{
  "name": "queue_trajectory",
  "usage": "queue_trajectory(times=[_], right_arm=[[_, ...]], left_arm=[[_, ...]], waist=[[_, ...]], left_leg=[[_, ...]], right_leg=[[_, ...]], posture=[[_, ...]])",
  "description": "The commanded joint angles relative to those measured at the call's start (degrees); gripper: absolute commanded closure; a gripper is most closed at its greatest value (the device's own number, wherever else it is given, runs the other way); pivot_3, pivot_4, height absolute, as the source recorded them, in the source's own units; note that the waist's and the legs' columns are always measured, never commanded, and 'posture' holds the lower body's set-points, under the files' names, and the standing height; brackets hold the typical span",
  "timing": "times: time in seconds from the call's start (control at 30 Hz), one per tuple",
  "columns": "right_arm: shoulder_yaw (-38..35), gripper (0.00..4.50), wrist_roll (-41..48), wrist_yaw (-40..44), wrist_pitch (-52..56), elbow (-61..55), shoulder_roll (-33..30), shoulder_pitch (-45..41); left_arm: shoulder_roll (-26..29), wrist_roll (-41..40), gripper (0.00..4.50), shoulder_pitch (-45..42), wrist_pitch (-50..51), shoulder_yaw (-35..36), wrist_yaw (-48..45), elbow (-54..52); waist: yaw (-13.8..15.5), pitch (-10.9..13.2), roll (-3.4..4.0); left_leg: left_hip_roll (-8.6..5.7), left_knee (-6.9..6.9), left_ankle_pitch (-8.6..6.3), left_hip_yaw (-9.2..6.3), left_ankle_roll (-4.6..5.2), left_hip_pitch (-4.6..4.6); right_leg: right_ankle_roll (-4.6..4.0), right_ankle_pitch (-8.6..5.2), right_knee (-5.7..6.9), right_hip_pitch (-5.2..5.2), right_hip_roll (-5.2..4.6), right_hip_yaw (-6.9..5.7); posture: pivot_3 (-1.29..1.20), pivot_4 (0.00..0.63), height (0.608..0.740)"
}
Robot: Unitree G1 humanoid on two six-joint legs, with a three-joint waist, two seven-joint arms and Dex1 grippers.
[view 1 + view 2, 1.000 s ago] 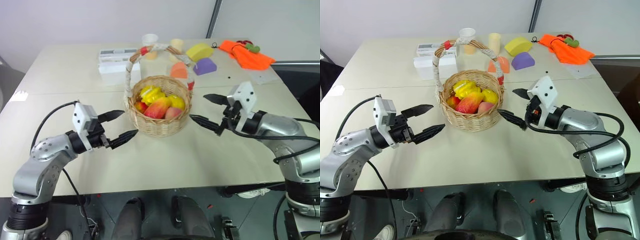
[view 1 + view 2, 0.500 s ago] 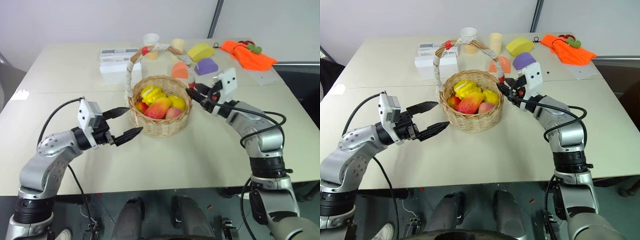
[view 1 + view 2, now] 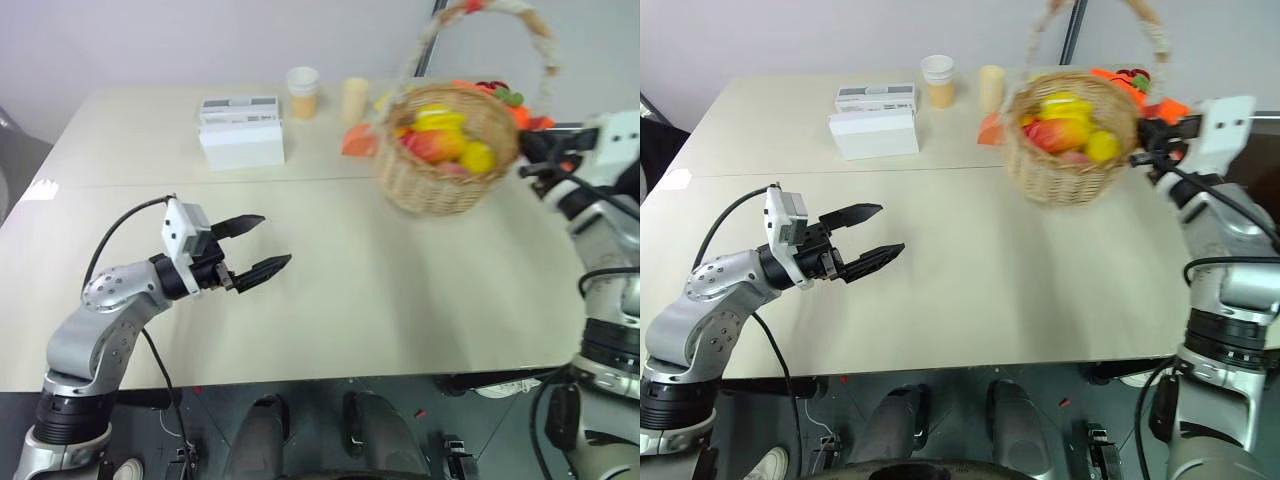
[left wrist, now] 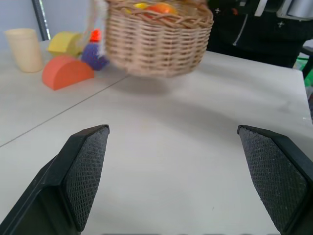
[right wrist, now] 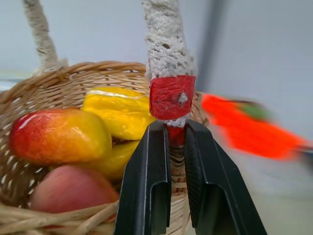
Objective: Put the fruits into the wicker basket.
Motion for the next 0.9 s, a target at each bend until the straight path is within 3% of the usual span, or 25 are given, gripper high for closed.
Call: queue_trajectory(times=[0.03, 0.1, 0.27, 0.6, 0.77, 0.9], right_arm=[[-3.5, 4.02, -2.5, -3.4, -4.8, 5.1, -1.6, -0.2], [-4.1, 3.18, -2.4, -3.8, -6.0, 7.1, -1.8, -0.2], [-4.8, 0.52, -1.2, -1.8, -6.7, 5.0, -2.2, 3.2], [-6.5, 0.52, 6.7, 15.7, -8.6, -8.8, -2.7, 23.3], [1.9, 0.52, 8.4, 23.9, -7.2, -18.6, -2.8, 29.7], [8.4, 0.52, 6.1, 24.5, -10.0, -17.6, -0.4, 27.2]], left_arm=[[-0.5, 0.4, 0.00, -1.6, -1.4, -0.8, -0.6, -0.1], [-0.6, 0.6, 0.00, -1.9, -1.5, -1.0, -0.8, 0.3], [-0.3, 1.1, 0.00, -1.3, -1.5, -0.1, -0.3, 0.9], [0.5, 6.4, 0.00, 5.5, -6.3, 6.3, 3.9, 9.0], [0.5, 10.5, 0.00, 10.0, -10.1, 9.3, 6.6, 13.8], [-0.8, 11.2, 0.00, 13.5, -13.2, 11.8, 8.1, 16.4]], waist=[[-0.3, 0.0, 0.01], [-0.6, 0.0, 0.08], [-0.3, 0.0, 0.12], [-0.3, 0.0, 0.13], [-0.5, -0.1, 0.12], [-0.3, -0.1, 0.09]], left_leg=[[0.00, 0.00, 0.00, 0.02, 0.00, 0.01], [0.02, -0.04, 0.00, 0.15, 0.00, 0.10], [0.15, -0.14, -0.01, 0.31, 0.03, 0.41], [0.47, -0.09, -0.14, 0.75, 0.25, 0.71], [0.71, -0.10, -0.22, 1.14, 0.37, 0.91], [0.76, -0.07, -0.23, 1.26, 0.38, 0.92]], right_leg=[[0.00, 0.01, 0.01, 0.00, 0.01, 0.02], [0.01, 0.02, 0.04, 0.00, 0.03, 0.12], [0.03, 0.01, 0.21, 0.04, 0.20, 0.33], [-0.18, -0.09, 0.19, 0.13, 0.60, 0.90], [-0.12, -0.16, 0.19, 0.13, 0.84, 1.21], [-0.15, -0.16, 0.17, 0.13, 0.85, 1.31]], posture=[[0.00, 0.150, 0.740], [0.00, 0.150, 0.740], [0.00, 0.150, 0.740], [0.00, 0.150, 0.740], [0.00, 0.150, 0.740], [0.00, 0.150, 0.740]])
